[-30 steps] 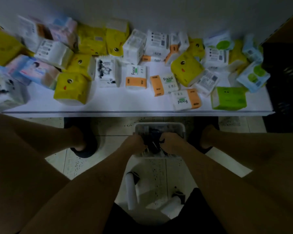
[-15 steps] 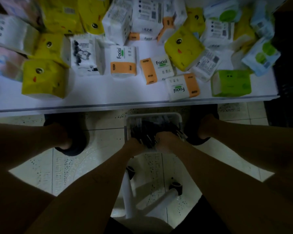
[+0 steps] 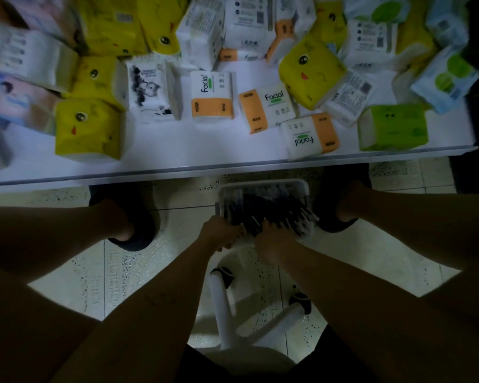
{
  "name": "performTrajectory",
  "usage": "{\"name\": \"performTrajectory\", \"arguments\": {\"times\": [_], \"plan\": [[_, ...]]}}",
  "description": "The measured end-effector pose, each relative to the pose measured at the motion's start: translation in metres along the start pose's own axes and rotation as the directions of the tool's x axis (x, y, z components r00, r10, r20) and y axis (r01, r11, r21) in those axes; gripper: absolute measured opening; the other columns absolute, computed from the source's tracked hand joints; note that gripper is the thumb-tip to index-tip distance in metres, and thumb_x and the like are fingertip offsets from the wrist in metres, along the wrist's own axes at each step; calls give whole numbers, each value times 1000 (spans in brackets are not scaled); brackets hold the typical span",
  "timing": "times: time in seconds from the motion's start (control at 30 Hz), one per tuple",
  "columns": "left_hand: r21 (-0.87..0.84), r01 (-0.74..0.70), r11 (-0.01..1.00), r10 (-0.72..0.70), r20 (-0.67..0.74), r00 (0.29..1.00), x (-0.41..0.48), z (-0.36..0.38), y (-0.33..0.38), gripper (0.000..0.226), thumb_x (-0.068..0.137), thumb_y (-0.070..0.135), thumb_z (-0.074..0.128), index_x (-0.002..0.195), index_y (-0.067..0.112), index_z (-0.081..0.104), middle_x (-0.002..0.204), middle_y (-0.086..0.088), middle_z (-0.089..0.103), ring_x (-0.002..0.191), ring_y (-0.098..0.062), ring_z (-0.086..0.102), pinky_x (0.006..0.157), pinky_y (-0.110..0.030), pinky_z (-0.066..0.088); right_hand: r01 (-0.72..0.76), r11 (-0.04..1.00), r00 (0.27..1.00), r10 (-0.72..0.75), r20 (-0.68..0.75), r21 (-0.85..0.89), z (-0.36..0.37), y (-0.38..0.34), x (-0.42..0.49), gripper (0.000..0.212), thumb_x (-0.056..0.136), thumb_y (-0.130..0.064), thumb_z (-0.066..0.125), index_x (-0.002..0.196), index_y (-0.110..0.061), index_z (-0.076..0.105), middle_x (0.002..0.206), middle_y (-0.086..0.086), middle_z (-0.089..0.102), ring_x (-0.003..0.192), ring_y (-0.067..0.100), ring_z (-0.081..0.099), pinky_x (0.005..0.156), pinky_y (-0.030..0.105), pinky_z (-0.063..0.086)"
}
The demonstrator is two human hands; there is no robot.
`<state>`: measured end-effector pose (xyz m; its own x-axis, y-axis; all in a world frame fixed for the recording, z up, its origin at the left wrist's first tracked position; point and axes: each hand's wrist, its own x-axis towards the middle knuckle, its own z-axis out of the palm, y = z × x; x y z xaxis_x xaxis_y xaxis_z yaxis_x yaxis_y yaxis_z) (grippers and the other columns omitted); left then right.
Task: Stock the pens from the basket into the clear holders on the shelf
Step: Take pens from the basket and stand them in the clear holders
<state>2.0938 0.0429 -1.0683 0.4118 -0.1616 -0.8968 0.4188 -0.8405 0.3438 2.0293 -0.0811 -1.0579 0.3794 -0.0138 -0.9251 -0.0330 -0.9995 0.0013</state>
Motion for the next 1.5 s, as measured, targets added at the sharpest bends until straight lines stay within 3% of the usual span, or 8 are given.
{"name": "performTrajectory", "arguments": {"times": [0.43, 0.8, 0.9, 1.0, 1.17, 1.27, 1.4, 1.5], "plan": [[-44, -33, 998, 33, -4, 999, -29, -4, -6, 35, 100, 16, 46, 131, 0, 45, 99, -17, 71, 68, -20, 64, 56, -23, 48, -56, 998, 998, 57, -24, 38, -5, -3, 3, 44, 97, -24, 44, 139, -8, 44, 145, 20, 34, 131, 35, 37, 107, 46, 37], [44, -136, 990, 139, -56, 989, -56, -5, 3, 23, 97, 10, 42, 119, 4, 43, 104, -17, 60, 75, -21, 58, 66, -32, 51, -46, 933, 926, 174, -335, 358, -46, 15, -27, 31, 93, -21, 58, 121, -7, 58, 120, 10, 60, 112, 29, 57, 89, 36, 49], [177, -223, 959, 245, -113, 963, -63, -3, 1, 29, 99, 17, 39, 126, 5, 43, 116, -17, 58, 95, -28, 59, 76, -32, 46, -45, 879, 897, 244, -367, 474, -45, 19, -42, 12, 92, -16, 58, 89, -5, 60, 90, 9, 61, 93, 28, 60, 75, 34, 49], [243, -304, 921, 346, -154, 925, -71, -6, 2, 31, 102, 20, 34, 128, 7, 45, 113, -17, 60, 99, -31, 60, 81, -36, 49, -48, 776, 888, 321, -329, 629, -41, 21, -55, 34, 93, -14, 55, 63, -11, 40, 63, 4, 43, 67, 22, 50, 57, 28, 42], [159, -308, 938, 333, -166, 928, -78, -10, 4, 27, 96, 10, 42, 122, 8, 48, 109, -19, 62, 94, -33, 62, 74, -38, 52, 17, 690, 920, 272, -281, 724, -33, 25, -77, 27, 96, -6, 42, 71, -16, 39, 65, 2, 27, 57, 20, 39, 60, 30, 43], [94, -309, 946, 322, -174, 931, -84, -11, 2, 19, 91, 6, 45, 108, 6, 53, 109, -22, 62, 97, -35, 62, 83, -44, 53, 23, 619, 928, 279, -247, 785, -28, 25, -90, 19, 94, -2, 44, 107, -6, 58, 75, 10, 51, 61, 21, 49, 70, 33, 48], [46, -400, 915, 399, -246, 884, -98, -12, 9, 19, 100, 15, 41, 115, 9, 52, 108, -17, 62, 99, -33, 61, 86, -41, 53, -5, 590, 933, 293, -209, 807, -33, 21, -102, 18, 98, -4, 39, 92, 0, 56, 73, 13, 51, 59, 22, 45, 68, 35, 43], [12, -485, 875, 461, -331, 823, -106, -15, 15, 24, 103, 27, 35, 114, 16, 53, 103, -12, 62, 93, -28, 61, 80, -38, 50, 147, 467, 868, 362, -340, 872, -41, 16, -103, 25, 102, -22, 35, 111, -9, 55, 86, 8, 56, 71, 20, 52, 67, 33, 44]]}}
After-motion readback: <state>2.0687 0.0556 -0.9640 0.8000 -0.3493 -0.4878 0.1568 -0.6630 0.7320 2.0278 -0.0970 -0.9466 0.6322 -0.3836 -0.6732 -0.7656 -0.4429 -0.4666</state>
